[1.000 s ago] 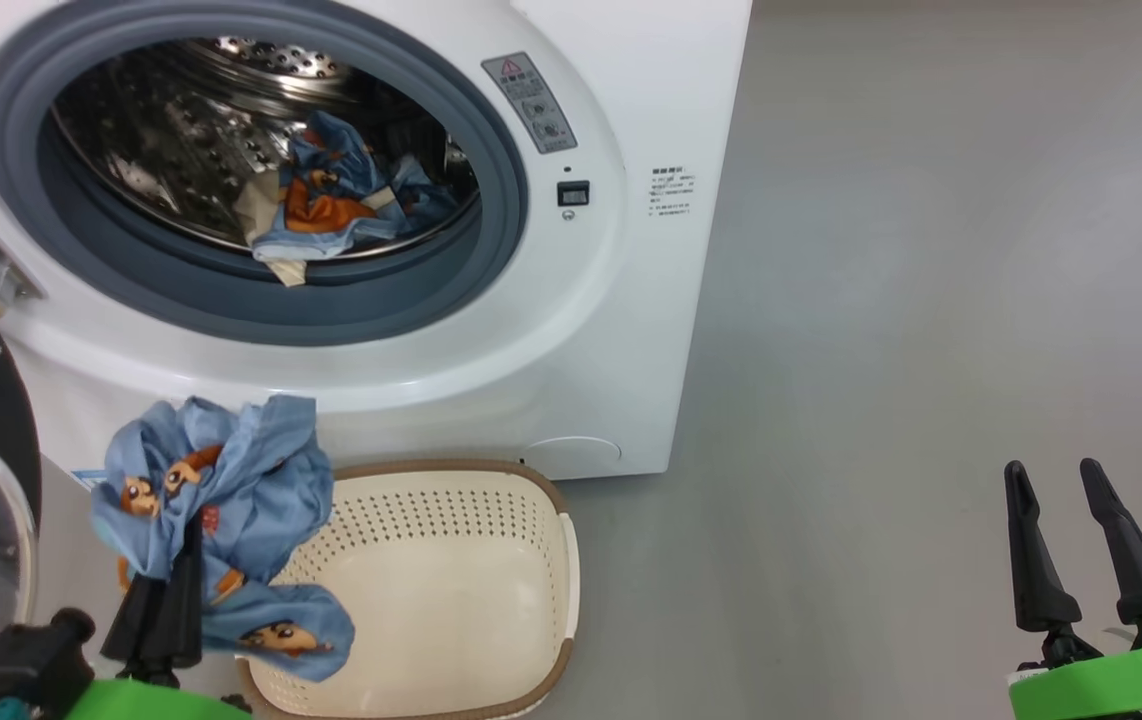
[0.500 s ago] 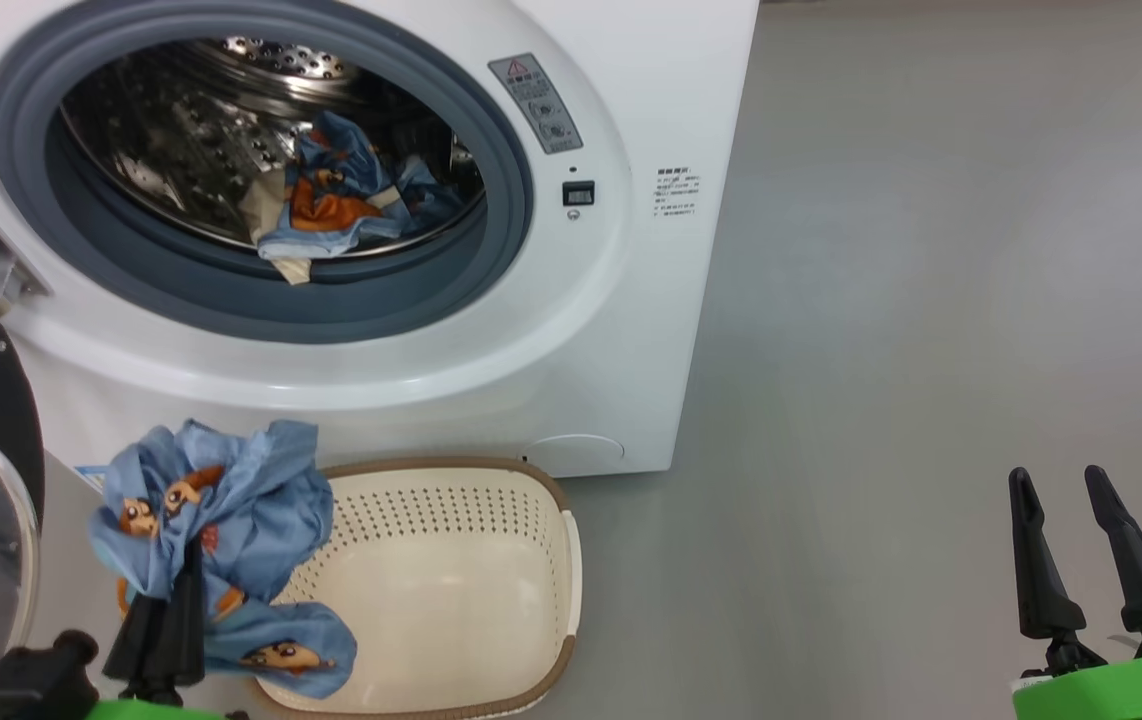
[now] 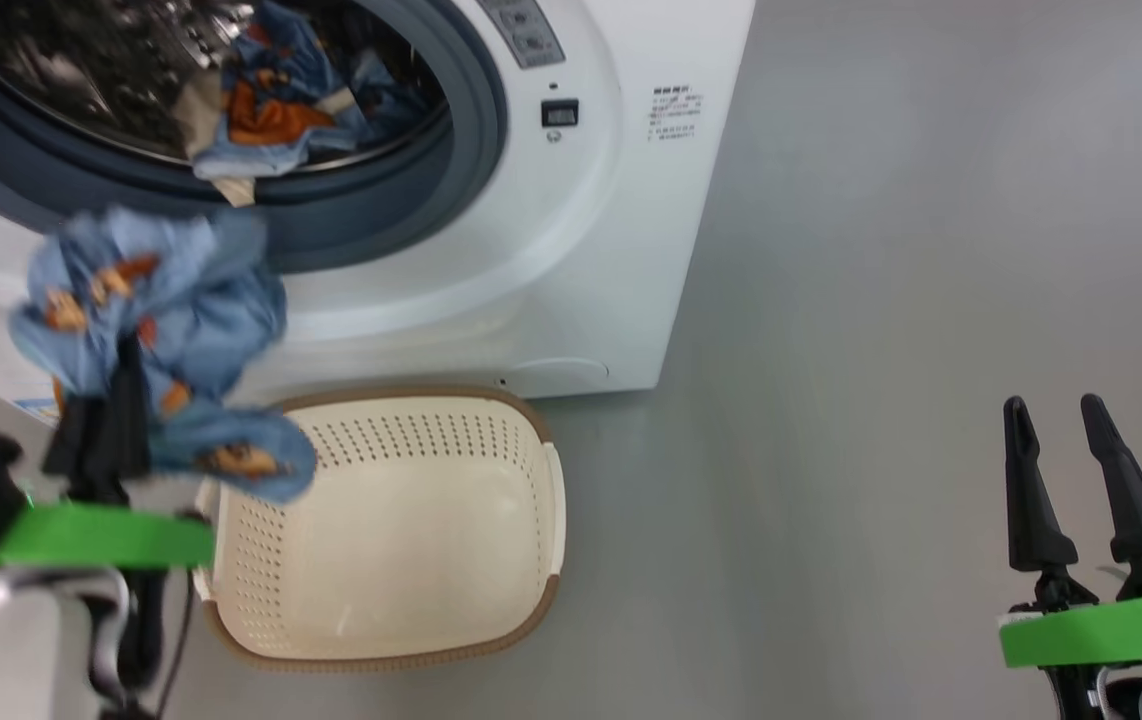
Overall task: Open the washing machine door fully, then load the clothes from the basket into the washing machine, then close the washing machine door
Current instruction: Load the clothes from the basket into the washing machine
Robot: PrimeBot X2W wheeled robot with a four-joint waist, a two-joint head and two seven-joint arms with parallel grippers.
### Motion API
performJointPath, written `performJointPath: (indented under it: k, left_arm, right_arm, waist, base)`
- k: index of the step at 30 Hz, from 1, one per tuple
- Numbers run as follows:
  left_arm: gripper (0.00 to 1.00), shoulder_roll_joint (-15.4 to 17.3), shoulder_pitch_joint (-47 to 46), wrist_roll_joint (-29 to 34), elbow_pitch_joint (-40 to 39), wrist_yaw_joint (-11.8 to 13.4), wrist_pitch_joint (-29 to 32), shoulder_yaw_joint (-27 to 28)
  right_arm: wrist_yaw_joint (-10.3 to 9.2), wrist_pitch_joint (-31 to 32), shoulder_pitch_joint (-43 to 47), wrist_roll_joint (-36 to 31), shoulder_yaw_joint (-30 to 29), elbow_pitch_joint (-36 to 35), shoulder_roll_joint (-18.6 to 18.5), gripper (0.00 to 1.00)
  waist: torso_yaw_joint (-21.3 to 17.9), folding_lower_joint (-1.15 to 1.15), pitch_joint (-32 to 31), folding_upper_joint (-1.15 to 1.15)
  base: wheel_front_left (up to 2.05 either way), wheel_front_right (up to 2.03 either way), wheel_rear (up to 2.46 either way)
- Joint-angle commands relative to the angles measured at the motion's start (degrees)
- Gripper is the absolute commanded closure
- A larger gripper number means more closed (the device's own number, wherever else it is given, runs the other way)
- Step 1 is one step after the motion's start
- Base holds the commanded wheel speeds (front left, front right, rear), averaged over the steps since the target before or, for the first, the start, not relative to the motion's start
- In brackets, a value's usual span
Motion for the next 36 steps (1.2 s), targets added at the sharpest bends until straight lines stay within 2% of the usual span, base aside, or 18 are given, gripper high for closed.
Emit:
performJointPath:
  k: [1, 15, 25, 30, 36]
  left_arm:
    - [1.0, 2.2, -3.2, -0.9, -0.6, 0.0, -0.4, 1.8]
    - [1.0, 7.7, -31.0, -0.4, 17.9, 0.0, -0.4, -1.7]
    - [1.0, 11.1, -46.1, 3.8, 31.5, 0.0, -0.4, -2.2]
    - [1.0, 14.1, -51.8, 7.4, 32.0, 0.5, -0.4, -1.8]
    - [1.0, 14.6, -52.6, 10.0, 23.6, 1.2, -0.4, 2.6]
  right_arm:
    - [0.32, -0.3, -1.6, 0.1, 1.2, -1.6, -0.6, 0.0]
    - [0.32, -0.3, -8.8, -0.3, 3.3, -2.0, 1.8, 0.0]
    - [0.32, -0.3, -11.1, -0.2, 5.8, -2.0, 3.1, 0.0]
    - [0.32, -0.3, -12.3, 0.1, 6.6, -2.2, 3.6, 0.0]
    - [0.32, -0.3, -12.8, 0.0, 6.9, -2.2, 4.1, 0.0]
  waist:
    - [-1.3, 0.0, 3.7, 0.0]
    - [-6.8, 0.0, 13.9, 0.0]
    - [-11.5, 0.0, 18.6, 0.0]
    - [-13.6, 0.0, 21.0, 0.0]
    - [-14.4, 0.0, 22.3, 0.0]
  base:
    - [0.0, 0.0, 0.0]
    - [0.0, 0.0, 0.0]
    - [0.0, 0.0, 0.0]
    - [0.0, 0.0, 0.0]
    - [0.0, 0.0, 0.0]
